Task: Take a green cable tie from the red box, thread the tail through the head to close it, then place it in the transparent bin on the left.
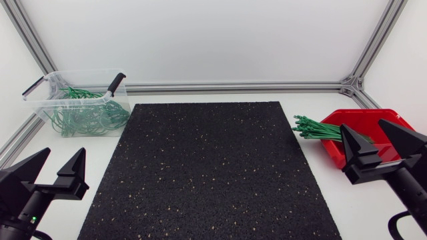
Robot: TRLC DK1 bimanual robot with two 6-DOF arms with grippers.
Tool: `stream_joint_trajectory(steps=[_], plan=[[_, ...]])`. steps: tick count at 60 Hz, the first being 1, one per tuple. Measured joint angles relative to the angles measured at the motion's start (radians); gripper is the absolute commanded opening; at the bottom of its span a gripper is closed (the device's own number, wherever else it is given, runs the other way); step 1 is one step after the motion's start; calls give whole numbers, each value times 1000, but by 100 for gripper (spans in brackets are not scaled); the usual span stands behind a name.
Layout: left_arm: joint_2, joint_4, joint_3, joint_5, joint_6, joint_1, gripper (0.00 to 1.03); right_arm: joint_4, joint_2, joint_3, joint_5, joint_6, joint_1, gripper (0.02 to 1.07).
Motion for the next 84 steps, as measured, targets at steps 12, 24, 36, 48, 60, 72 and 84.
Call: stream_joint_trajectory(steps=[12,24,36,48,60,72,84], plan=[[0,0,0,0,0,0,100,-91,266,245,-20,3,-31,103],[0,0,0,0,0,0,100,-238,492,416,-82,-78,-95,103],[0,0,0,0,0,0,100,-401,718,594,-221,-370,-178,103],[0,0,0,0,0,0,100,-539,918,700,-290,-658,-245,103],[0,0,0,0,0,0,100,-673,1080,787,-299,-900,-283,103],[0,0,0,0,0,0,100,-621,1130,745,-290,-1120,-299,100],[0,-1,0,0,0,0,100,-559,1217,661,-269,-1344,-317,100]])
